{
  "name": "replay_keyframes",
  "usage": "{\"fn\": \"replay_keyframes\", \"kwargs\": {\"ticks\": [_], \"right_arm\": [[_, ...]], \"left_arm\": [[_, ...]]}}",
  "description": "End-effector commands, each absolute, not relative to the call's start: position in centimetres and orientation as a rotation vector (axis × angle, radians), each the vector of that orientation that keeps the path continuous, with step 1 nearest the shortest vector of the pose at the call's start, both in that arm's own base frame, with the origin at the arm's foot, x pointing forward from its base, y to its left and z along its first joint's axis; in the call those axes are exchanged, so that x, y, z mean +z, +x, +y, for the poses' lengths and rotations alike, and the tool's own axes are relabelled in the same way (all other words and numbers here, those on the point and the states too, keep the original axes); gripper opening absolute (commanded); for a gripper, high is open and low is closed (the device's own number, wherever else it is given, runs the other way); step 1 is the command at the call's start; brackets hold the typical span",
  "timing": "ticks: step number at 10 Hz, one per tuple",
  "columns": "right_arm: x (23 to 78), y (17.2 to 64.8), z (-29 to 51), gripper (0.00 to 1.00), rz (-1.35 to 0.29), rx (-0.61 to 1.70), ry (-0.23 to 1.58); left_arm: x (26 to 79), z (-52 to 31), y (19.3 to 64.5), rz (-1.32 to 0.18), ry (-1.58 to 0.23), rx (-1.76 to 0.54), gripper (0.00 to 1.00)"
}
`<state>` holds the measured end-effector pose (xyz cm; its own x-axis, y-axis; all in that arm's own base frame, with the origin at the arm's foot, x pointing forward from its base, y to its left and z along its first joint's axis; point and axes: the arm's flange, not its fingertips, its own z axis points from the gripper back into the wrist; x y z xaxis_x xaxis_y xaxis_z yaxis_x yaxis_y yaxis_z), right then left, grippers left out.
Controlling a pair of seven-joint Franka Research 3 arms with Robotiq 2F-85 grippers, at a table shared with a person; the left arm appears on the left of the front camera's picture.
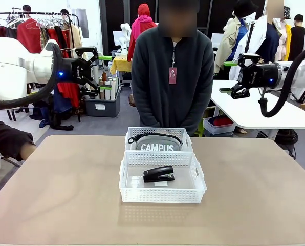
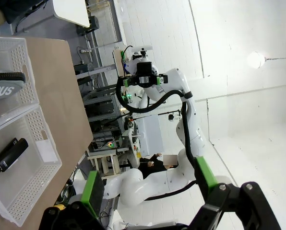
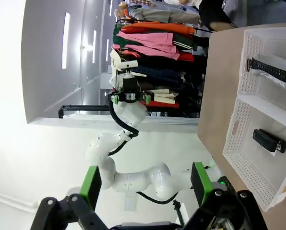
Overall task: Distribute items into two baskets.
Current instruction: Place the picked Stapler into the Organizing basket as instructed by the person.
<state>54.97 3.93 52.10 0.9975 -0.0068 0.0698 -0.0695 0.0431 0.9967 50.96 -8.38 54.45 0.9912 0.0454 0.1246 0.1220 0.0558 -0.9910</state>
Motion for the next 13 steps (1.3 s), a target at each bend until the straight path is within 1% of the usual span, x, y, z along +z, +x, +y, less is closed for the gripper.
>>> {"fn": "replay_keyframes", "kwargs": {"ticks": [1, 3, 5, 13], "right_arm": [[52.8, 56.5, 3.6, 1.0, -0.049, -0.009, 1.554], [52.5, 56.4, 3.4, 1.0, -0.066, -0.029, 1.56], [51.7, 56.1, 3.5, 1.0, -0.056, 0.014, 1.537], [51.7, 56.1, 3.5, 1.0, -0.056, 0.014, 1.537]], "left_arm": [[54.7, -8.4, 50.8, -0.139, -1.534, -0.053, 1.0], [54.7, -8.4, 50.8, -0.139, -1.534, -0.053, 1.0], [54.7, -8.4, 50.8, -0.139, -1.534, -0.053, 1.0], [54.7, -8.4, 50.8, -0.139, -1.534, -0.053, 1.0]]}}
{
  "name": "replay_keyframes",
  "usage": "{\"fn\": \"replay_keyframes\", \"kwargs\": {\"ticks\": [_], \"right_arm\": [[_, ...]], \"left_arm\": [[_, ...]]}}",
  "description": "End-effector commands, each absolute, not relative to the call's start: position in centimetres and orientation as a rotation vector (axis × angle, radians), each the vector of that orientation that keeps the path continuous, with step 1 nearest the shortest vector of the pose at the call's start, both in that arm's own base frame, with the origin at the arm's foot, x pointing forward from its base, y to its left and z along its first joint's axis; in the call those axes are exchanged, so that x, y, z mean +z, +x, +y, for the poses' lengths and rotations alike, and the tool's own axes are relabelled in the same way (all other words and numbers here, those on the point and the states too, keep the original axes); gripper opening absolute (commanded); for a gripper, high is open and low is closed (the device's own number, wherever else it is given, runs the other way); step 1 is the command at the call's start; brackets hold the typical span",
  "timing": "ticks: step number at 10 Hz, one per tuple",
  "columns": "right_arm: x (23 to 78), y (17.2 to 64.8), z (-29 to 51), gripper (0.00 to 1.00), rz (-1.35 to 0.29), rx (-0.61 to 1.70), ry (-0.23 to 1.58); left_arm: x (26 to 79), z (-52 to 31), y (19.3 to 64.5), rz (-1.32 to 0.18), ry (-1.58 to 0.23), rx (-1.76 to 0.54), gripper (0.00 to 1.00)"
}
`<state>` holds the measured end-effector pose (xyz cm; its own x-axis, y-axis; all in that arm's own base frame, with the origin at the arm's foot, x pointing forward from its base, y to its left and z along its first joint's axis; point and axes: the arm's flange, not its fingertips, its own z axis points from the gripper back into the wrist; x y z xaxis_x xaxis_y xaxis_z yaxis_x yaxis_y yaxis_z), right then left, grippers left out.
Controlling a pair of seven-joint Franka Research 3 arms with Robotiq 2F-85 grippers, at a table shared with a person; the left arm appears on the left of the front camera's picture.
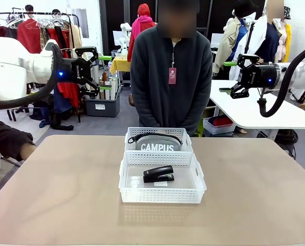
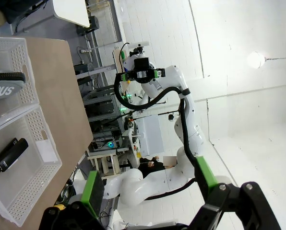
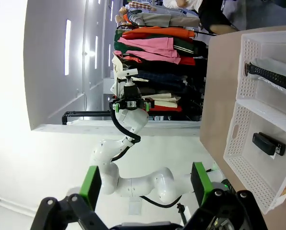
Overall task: Distribute items into two baskets.
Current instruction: Place the picked Stapler into the Organizing basket as instructed by the person.
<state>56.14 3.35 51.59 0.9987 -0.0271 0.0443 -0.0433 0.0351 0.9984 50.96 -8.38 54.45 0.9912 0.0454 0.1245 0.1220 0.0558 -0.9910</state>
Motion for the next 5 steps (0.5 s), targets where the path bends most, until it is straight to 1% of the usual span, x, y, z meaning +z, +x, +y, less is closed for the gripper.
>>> {"fn": "replay_keyframes", "kwargs": {"ticks": [1, 5], "right_arm": [[51.7, 56.05, 3.45, 1.0, -0.056, 0.014, 1.537], [51.7, 56.05, 3.45, 1.0, -0.056, 0.014, 1.537]], "left_arm": [[54.66, -8.39, 50.77, -0.139, -1.534, -0.053, 1.0], [54.66, -8.39, 50.77, -0.139, -1.534, -0.053, 1.0]]}}
